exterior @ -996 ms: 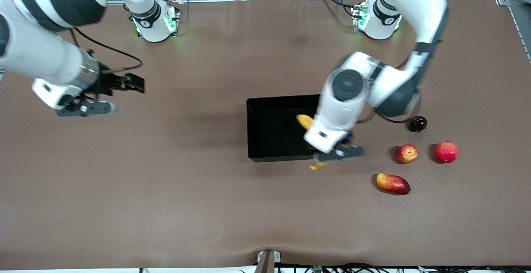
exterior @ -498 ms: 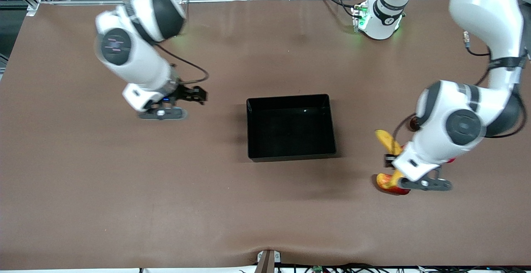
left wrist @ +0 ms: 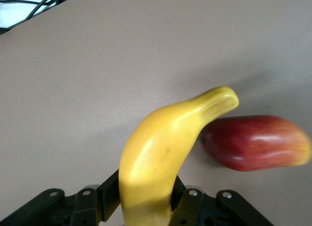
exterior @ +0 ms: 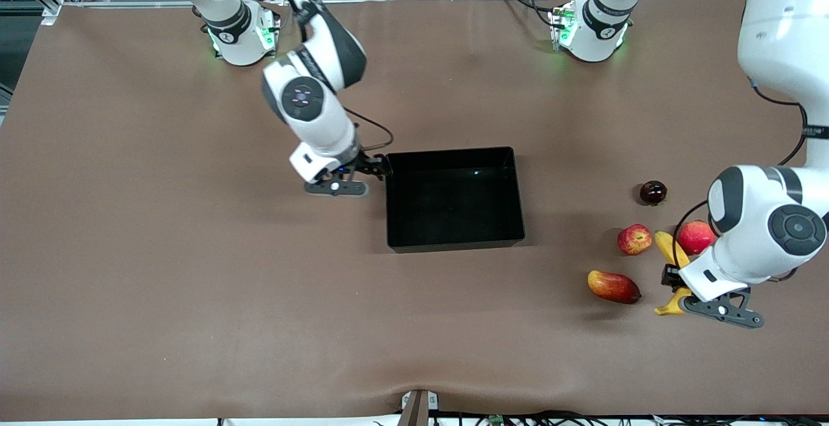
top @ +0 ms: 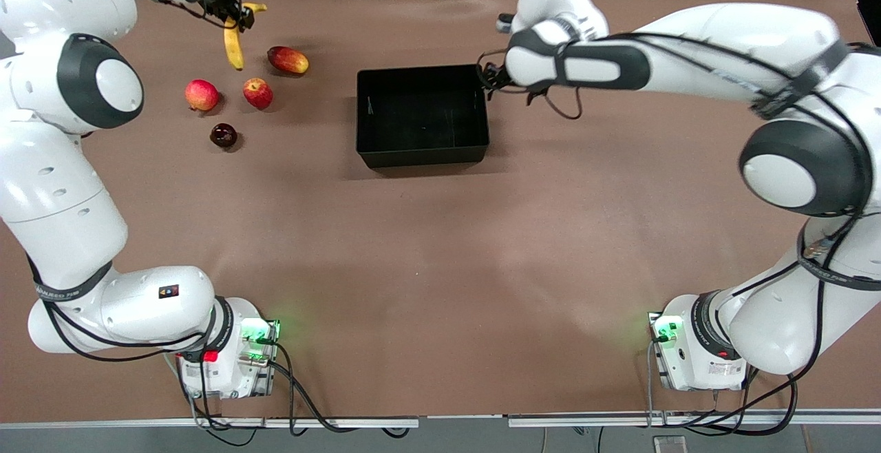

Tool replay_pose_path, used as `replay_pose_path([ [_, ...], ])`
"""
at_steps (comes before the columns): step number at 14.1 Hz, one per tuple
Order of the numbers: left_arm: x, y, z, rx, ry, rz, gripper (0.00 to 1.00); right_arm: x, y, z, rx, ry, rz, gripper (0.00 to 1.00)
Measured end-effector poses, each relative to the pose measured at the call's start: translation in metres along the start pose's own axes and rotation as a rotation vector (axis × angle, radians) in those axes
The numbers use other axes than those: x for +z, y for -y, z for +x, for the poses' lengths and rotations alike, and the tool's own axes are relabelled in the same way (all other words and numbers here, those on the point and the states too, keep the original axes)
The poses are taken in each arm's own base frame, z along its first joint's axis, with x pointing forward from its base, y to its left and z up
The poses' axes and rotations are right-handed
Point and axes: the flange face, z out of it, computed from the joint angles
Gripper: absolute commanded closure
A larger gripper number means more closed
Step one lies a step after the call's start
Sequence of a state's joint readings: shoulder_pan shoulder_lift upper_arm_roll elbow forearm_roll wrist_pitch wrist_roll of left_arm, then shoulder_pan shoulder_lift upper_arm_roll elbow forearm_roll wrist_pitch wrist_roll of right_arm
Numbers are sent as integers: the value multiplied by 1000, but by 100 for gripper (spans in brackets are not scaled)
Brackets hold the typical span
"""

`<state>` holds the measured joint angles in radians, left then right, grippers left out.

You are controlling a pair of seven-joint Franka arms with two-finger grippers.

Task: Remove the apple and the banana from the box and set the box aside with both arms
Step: 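Set the banana by the mango while the right gripper reaches the box, then grip the box rim with the right gripper and drag the box away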

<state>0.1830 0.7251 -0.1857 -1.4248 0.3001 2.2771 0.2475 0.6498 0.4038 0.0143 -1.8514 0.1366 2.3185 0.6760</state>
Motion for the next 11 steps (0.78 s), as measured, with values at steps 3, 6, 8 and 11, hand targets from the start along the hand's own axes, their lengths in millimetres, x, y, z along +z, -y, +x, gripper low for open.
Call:
replay_pose_path([
  [3,40,-2,-5,77,19,-16,100,36,13,0,8,-35,23,48],
  [6,62,-7,-9,110,42,-31,100,68,19,-3,6,-49,31,100],
  [8,74,-9,-12,113,56,-39,93,75,20,0,10,-49,29,100],
  [11,94,-7,-18,109,54,-36,85,71,18,7,20,-58,28,100],
])
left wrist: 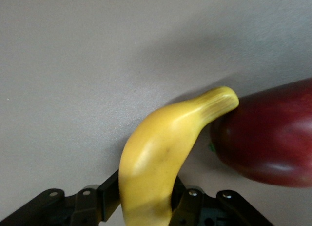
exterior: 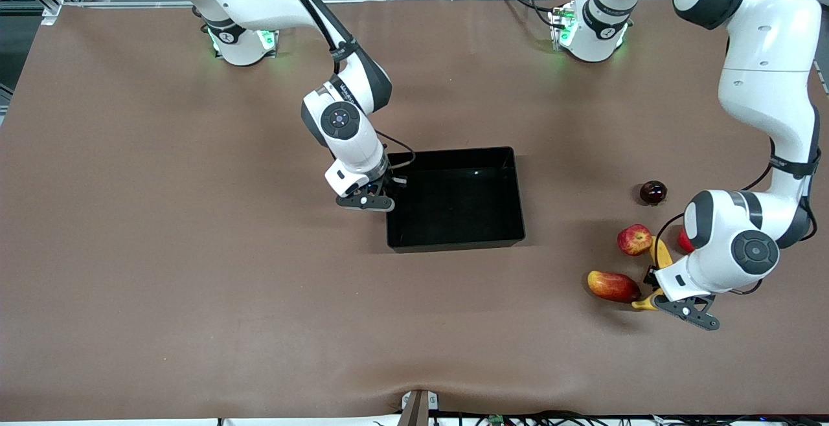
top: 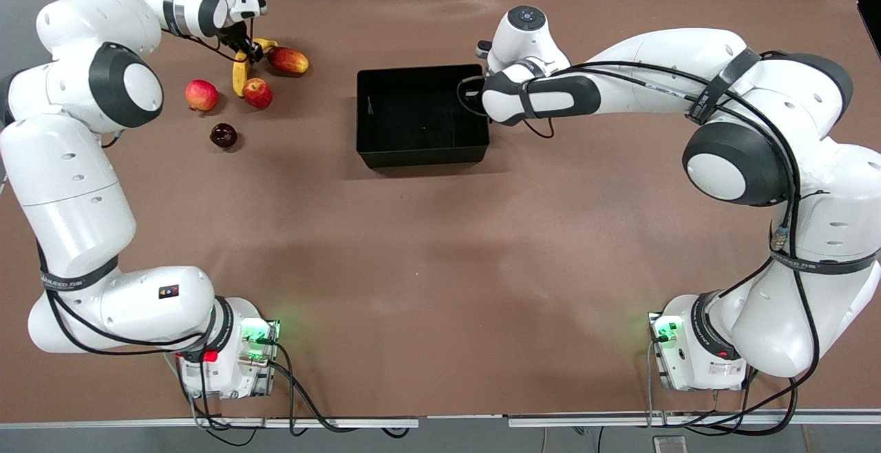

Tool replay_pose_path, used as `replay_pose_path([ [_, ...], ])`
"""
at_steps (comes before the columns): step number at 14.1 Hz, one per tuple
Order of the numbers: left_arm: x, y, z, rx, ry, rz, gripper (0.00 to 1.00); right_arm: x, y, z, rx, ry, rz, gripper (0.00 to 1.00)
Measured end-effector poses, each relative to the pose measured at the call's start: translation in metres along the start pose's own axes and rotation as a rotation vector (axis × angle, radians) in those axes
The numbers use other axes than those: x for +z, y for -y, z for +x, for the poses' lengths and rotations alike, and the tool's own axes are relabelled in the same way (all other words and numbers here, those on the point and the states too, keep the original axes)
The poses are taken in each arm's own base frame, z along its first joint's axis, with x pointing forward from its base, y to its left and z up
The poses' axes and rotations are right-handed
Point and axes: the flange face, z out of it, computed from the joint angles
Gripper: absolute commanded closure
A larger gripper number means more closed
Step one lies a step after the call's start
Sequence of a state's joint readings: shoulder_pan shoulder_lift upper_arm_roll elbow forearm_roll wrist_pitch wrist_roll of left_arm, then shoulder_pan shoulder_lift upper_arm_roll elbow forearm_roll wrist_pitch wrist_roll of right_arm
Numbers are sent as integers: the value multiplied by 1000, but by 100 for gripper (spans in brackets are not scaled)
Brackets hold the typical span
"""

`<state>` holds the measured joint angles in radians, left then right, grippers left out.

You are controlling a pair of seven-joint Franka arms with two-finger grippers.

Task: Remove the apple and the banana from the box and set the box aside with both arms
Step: 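Grip the box rim with the right gripper and drag the box away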

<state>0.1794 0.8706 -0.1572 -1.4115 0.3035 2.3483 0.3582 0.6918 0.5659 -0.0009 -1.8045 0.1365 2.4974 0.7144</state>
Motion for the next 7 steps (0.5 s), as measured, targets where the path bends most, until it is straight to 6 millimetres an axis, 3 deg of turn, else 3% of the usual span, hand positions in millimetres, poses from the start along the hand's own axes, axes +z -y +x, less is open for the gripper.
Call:
replay_pose_path([
  [2,10,6,-4,-21,-9,10,78,-7,-1,4,2,8,-10,100],
  [4,14,8,-5,-84,-13,14,47,-25,-6,15,38,10,-16,100],
  [5,14,8,-5,-110,-13,14,13,-38,-13,20,50,34,-35,100],
  [6,13,8,-5,-126,-15,15,0,-56,-22,27,68,51,-49,100],
  [7,13,8,-4,-134,-17,17,0,-75,-32,34,85,66,-61,100],
])
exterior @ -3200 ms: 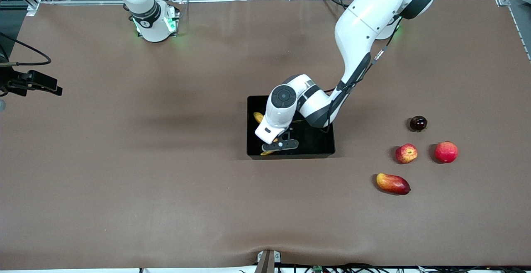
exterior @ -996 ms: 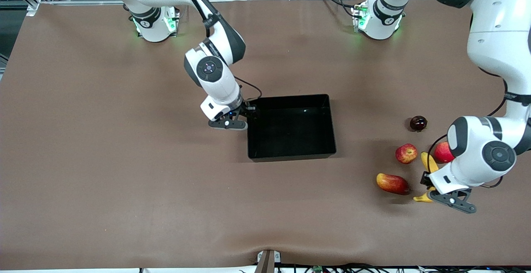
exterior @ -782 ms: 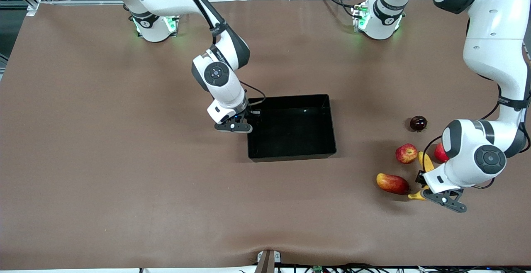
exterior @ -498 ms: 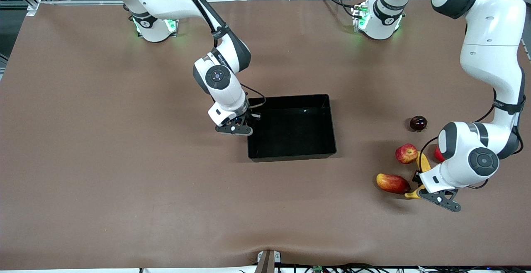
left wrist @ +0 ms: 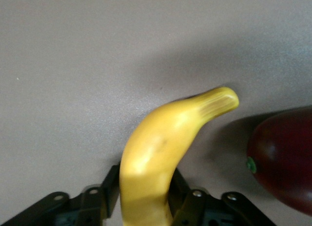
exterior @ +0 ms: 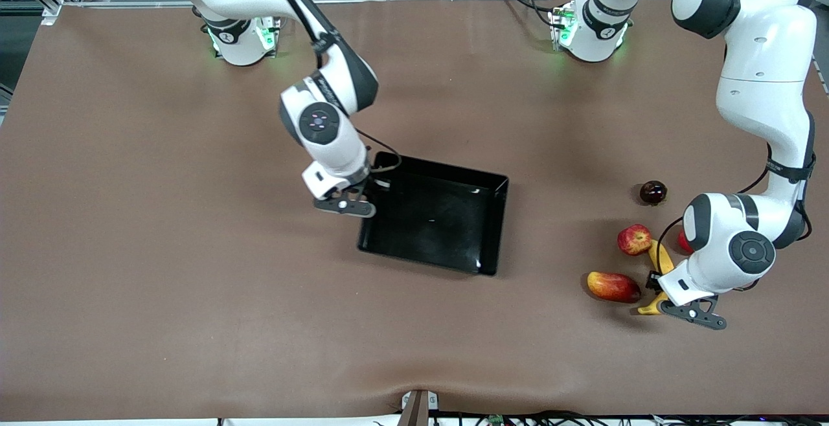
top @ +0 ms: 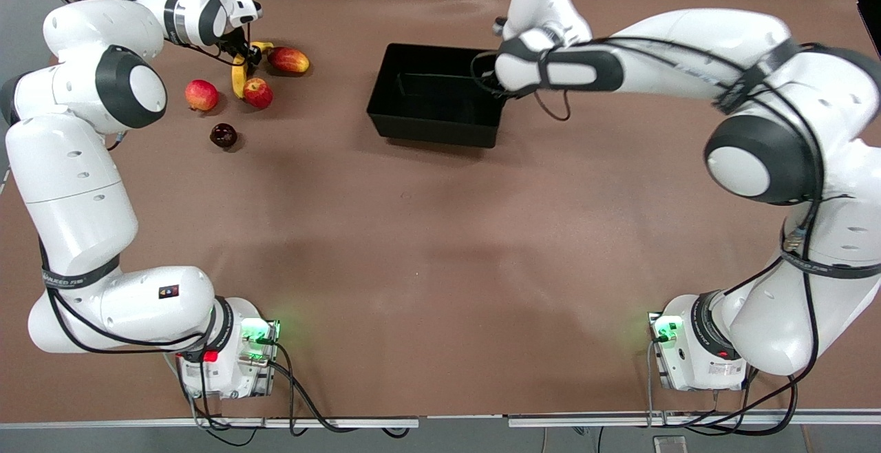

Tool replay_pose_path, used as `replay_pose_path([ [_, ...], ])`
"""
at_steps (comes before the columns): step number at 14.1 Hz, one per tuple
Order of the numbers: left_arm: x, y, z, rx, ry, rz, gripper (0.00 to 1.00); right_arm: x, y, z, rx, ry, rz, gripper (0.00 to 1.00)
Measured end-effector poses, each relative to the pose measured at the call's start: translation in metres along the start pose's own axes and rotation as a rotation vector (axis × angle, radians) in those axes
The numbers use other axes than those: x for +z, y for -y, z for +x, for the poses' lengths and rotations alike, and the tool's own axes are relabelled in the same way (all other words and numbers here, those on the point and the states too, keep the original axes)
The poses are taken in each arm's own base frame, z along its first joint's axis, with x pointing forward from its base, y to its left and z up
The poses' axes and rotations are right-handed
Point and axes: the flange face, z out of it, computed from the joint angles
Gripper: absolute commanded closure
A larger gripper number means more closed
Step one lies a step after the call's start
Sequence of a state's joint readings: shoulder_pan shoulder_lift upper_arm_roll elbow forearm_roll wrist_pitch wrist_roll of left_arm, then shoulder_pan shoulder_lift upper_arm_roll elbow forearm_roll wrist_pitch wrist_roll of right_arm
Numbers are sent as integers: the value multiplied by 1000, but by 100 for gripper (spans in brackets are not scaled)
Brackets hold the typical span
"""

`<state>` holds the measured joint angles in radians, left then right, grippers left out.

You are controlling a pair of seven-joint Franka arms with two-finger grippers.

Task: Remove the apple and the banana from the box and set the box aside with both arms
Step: 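Grip the box rim with the right gripper and drag the box away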

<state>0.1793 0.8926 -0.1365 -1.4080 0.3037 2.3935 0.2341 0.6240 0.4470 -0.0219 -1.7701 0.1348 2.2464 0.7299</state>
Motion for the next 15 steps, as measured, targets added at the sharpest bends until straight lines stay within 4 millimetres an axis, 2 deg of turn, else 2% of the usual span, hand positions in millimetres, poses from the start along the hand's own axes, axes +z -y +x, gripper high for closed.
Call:
replay_pose_path([
  [2,-6,3,4,-7,-17,7,0,-40,-28,14,40,24,-14,100],
  [4,-24,11,11,-18,-48,23,0,-64,-61,30,72,36,-21,100],
  [7,-77,21,20,-25,-72,48,0,-68,-118,50,93,48,-33,100],
  [10,-153,15,25,-22,-64,55,0,-65,-184,70,60,65,-55,100],
  [12,-207,9,21,-59,-38,49,0,-62,-253,93,10,82,-55,100],
  [15,-274,5,4,-113,12,46,0,-68,-374,124,-42,85,-31,100],
])
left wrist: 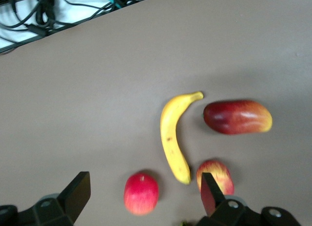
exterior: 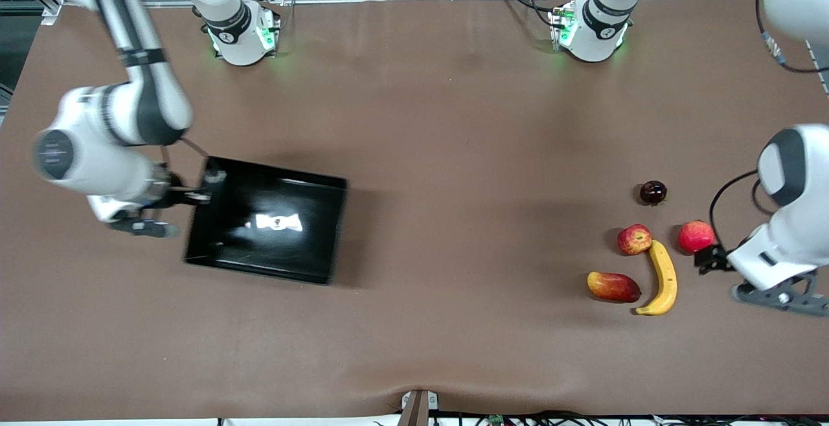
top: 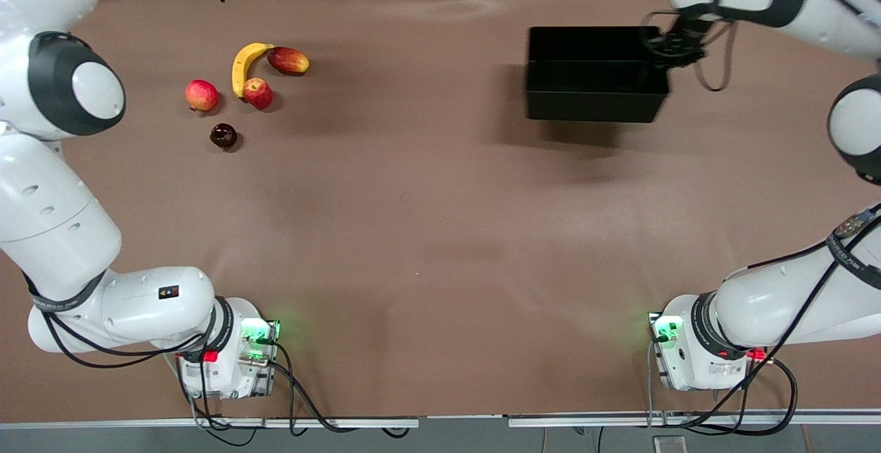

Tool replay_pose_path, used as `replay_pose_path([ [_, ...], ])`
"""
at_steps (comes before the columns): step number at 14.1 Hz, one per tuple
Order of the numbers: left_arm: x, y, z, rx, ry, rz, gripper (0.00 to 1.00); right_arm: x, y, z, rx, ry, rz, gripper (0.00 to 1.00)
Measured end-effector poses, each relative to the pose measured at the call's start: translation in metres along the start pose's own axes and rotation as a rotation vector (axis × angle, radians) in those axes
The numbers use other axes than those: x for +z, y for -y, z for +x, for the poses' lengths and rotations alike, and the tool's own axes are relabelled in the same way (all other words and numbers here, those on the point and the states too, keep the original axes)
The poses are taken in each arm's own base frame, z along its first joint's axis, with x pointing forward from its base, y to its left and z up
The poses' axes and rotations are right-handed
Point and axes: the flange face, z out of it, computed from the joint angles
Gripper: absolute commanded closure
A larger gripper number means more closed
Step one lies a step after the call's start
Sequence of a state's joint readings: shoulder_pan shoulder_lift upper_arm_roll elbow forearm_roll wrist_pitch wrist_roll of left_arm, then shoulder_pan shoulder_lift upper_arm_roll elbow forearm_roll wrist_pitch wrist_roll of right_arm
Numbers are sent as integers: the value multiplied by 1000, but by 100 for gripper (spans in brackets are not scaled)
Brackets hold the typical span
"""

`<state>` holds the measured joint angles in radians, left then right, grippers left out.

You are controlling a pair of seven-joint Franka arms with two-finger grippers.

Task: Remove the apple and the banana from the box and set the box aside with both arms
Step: 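Grip the box rim with the right gripper and drag the box away, then release the box rim with the right gripper while the left gripper withdraws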

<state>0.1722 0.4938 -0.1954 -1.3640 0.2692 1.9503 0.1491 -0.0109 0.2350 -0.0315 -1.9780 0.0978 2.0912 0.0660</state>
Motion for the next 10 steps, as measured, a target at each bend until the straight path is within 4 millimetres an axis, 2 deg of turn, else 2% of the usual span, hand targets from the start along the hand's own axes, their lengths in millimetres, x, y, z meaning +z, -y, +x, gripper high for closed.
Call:
replay_pose_path([
  [2,-42,-4,-14,-50,22,-34,0,-4,-66,4,-37,-8,14,100],
  [4,-81,-8,-29,-97,39,-52,0,-2,-122,1,-53,-7,28,100],
  [5,-99,-10,-35,-105,37,-49,0,2,-141,-1,-52,-3,36,100],
  [7,-131,-12,-46,-108,14,-39,0,14,-164,-2,-48,-2,41,100],
  [10,-167,-16,-64,-118,15,-45,0,47,-195,0,-72,-15,72,100],
])
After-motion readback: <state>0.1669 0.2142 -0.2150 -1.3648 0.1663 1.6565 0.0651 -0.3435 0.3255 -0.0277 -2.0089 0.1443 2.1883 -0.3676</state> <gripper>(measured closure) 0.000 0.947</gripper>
